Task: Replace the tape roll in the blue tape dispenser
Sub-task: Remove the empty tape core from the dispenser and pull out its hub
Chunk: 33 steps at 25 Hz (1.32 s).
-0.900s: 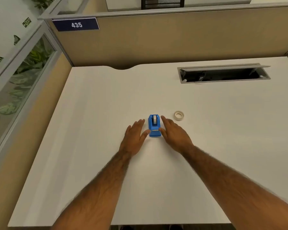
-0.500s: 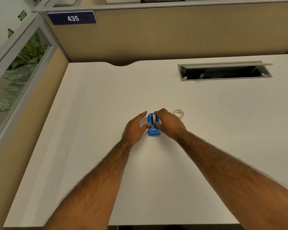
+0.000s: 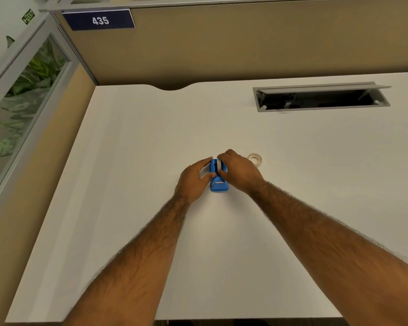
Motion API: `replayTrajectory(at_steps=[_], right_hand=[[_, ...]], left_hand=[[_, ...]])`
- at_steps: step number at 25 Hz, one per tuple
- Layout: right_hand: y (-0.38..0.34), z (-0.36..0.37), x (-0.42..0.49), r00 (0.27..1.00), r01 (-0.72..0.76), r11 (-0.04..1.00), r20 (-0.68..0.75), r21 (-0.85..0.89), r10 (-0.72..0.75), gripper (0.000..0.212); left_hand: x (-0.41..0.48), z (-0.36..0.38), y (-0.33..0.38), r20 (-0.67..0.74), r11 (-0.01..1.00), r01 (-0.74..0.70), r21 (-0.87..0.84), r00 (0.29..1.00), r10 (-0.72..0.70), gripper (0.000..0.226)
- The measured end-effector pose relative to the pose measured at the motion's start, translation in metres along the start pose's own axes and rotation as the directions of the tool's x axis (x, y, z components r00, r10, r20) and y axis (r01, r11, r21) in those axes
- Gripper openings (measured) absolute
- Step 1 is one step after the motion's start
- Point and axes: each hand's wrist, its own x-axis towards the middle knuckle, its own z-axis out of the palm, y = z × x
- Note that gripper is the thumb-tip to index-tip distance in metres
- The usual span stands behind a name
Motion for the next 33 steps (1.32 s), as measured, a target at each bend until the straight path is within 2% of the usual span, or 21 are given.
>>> replayTrajectory(at_steps=[10, 18, 23, 27, 30, 33], right_hand=[[0.000, -0.001, -0.001, 0.998, 0.009, 0.999, -0.059, 0.032, -0.007, 0.029], [-0.001, -0.004, -0.004, 0.980, -0.042, 0.993, -0.187, 0.112, 0.062, 0.040], [-0.010, -0.017, -0.004, 0.977, -0.013, 0.956, -0.200, 0.292, 0.074, 0.033], [-0.019, -0.030, -0.001, 0.976, 0.046, 0.912, -0.211, 0.408, 0.045, 0.034], [-0.027, -0.035, 0.002, 0.974, -0.014, 0.875, -0.192, 0.483, 0.122, 0.043], [-0.033, -0.039, 0.003, 0.965, -0.066, 0.780, -0.158, 0.622, 0.207, 0.039]], left_hand=[[0.001, 0.000, 0.002, 0.002, 0.999, 0.025, -0.026, 1.000, -0.025, 0.056], [0.005, -0.003, 0.013, -0.219, 0.995, -0.082, -0.051, 0.973, 0.068, 0.049], [0.011, -0.005, 0.035, -0.247, 0.954, -0.039, -0.297, 0.968, -0.037, 0.047], [0.015, -0.007, 0.047, -0.190, 0.902, -0.021, -0.432, 0.979, -0.068, 0.044], [0.016, -0.010, 0.052, -0.231, 0.842, -0.032, -0.539, 0.967, -0.111, 0.033], [0.016, -0.017, 0.054, -0.255, 0.781, -0.038, -0.623, 0.954, -0.157, 0.027]])
